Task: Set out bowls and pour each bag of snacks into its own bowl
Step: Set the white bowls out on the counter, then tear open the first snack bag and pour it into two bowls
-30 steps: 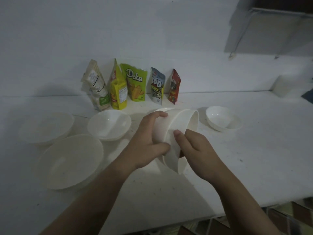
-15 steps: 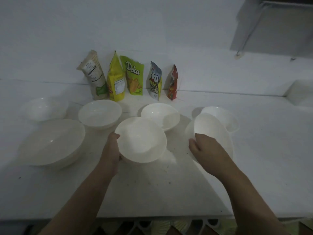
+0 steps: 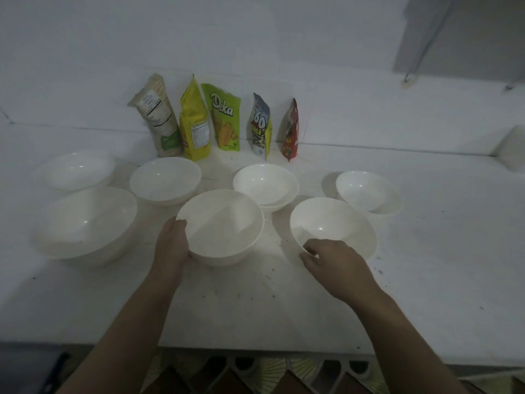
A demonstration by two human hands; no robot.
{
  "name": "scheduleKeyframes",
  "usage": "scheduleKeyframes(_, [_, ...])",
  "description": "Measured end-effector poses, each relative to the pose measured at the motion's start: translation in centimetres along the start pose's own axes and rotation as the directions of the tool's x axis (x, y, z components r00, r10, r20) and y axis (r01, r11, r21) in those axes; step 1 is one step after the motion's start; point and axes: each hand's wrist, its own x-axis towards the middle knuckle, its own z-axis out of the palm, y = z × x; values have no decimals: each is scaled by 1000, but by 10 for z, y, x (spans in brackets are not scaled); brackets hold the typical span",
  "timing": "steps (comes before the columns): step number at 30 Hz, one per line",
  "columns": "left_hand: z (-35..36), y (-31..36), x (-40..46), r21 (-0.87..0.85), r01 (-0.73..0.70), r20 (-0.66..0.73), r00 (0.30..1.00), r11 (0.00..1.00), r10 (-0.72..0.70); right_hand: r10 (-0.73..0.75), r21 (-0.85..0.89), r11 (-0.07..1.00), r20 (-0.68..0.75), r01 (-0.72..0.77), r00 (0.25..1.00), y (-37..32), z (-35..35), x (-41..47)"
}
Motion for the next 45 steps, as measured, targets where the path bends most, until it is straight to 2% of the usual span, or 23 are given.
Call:
scheduleKeyframes(8, [2,-4,-1,-15,-27,10,1000,1000,27,38,-1,999,-84,-38,996,-4,8,2])
scheduleKeyframes(10, [0,-2,-4,2,-64,17,998,998,64,18,47,999,-154,-10,988,-7,8,3])
scheduleKeyframes(12, [-3,0,-9,94,-174,32,985,980,171,-21,124,991,-269,56,963,-11,7,6])
scheduleKeyframes(14, [-7,1,-11,210,-324,40,945,922,323,-54,199,971,-351,131,935,-20,2,13])
scheduleKeyframes(16, [-11,5,-10,285,-474,60,876,833,478,-88,237,952,-391,192,916,-34,-4,25])
scheduleKeyframes(18, [-14,16,-7,292,-597,118,798,747,591,-149,231,936,-423,265,894,-53,-9,44])
scheduleKeyframes(20, [-20,30,-3,236,-659,149,751,715,643,-227,206,914,-457,350,860,-78,-13,65])
scheduleKeyframes(25, [-52,68,30,93,-628,118,778,773,618,-359,190,826,-549,531,754,-151,-22,118])
scheduleKeyframes(30, [-96,105,63,6,-546,80,835,838,544,-352,193,815,-584,547,732,-223,-22,187])
scheduleKeyframes(32, [-116,118,81,-8,-514,62,856,857,514,-302,231,837,-561,497,770,-255,-25,217])
scheduleKeyframes(36, [-151,141,127,-127,-402,33,912,907,409,-190,260,910,-429,322,883,-319,-27,278])
scheduleKeyframes(39, [-174,151,162,-179,-341,41,935,923,353,-24,267,957,-327,117,945,-353,-27,326])
scheduleKeyframes(41, [-187,156,183,-210,-304,51,946,929,321,100,300,954,-252,-21,963,-367,-26,353])
scheduleKeyframes(45, [-211,163,220,-239,-267,70,954,934,291,292,321,916,-125,-240,948,-375,-14,391])
